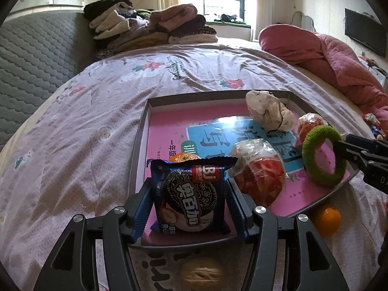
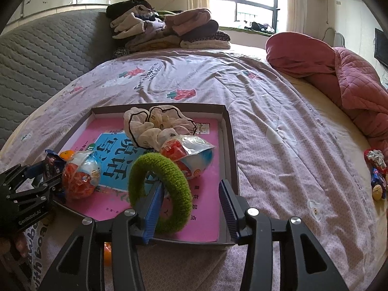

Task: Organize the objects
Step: 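Open the left tool to release the blue cookie pack in the tray, then withdraw both tools from the tray toward the walnut and orange on the bed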

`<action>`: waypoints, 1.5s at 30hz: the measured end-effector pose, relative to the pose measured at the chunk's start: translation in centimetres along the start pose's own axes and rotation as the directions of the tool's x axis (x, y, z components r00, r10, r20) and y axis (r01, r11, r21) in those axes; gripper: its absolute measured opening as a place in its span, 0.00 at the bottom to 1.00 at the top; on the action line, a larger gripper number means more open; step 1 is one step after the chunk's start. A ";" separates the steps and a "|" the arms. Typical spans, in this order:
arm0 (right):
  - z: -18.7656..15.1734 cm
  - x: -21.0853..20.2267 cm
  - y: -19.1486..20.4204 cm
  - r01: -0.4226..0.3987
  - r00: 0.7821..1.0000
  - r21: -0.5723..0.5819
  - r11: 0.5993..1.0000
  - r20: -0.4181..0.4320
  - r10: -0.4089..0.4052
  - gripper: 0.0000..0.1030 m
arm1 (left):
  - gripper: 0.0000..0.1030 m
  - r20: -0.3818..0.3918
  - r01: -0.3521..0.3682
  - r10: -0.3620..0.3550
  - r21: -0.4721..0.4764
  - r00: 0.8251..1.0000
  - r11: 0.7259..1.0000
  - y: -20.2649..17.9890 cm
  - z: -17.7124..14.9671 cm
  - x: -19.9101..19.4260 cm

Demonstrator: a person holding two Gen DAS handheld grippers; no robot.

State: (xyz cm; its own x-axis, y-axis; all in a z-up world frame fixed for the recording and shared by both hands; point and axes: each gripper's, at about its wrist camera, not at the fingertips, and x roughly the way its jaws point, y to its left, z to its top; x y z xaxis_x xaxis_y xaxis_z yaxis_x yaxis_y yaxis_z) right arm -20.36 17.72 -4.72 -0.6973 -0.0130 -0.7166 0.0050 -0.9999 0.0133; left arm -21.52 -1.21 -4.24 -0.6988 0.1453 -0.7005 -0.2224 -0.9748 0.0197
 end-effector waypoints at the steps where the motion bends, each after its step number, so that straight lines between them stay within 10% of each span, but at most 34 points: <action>1: 0.0 0.0 0.0 0.000 1.000 0.001 1.000 0.000 0.000 0.45 | 0.58 0.002 -0.001 0.001 -0.001 1.000 1.000 0.0 0.0 -0.1; 45: 1.5 -3.7 0.1 0.002 0.992 -0.002 1.000 0.128 -0.002 0.45 | 0.58 0.117 -0.013 0.016 -0.028 0.993 1.000 0.4 2.0 -6.0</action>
State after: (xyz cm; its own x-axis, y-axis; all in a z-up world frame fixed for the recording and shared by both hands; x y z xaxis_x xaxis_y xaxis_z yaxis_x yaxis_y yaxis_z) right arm -18.88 17.64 -1.02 -0.7833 -0.0105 -0.6216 0.0050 -0.9999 0.0105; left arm -18.78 -2.11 1.39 -0.7771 0.1483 -0.6116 -0.1938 -0.9810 0.0085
